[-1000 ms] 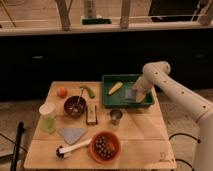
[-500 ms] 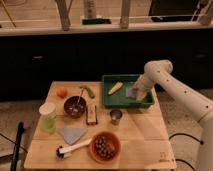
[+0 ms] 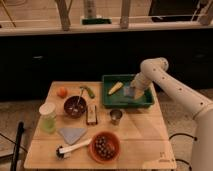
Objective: Place sponge in tray
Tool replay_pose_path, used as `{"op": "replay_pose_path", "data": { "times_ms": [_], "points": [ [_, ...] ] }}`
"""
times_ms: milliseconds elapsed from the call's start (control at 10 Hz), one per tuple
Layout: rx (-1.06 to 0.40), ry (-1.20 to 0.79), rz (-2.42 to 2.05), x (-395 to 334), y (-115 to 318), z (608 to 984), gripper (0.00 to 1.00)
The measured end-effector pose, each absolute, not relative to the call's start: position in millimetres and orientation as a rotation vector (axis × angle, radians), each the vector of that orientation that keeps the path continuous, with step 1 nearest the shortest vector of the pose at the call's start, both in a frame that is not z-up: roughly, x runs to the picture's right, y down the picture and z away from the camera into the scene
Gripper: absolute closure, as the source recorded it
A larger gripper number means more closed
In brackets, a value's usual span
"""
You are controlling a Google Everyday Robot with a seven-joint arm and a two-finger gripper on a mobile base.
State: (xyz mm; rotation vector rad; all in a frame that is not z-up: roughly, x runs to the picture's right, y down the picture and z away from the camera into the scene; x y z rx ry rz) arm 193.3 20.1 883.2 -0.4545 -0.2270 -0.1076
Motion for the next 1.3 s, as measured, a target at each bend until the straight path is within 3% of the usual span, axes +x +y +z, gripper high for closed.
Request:
{"op": "replay_pose_path", "data": {
  "times_ms": [600, 1300],
  "points": [
    [-0.479, -0.211, -0.127, 185, 12, 896, 0.97],
    [-0.507, -0.213, -0.146, 180, 10, 900, 0.3]
  ]
}}
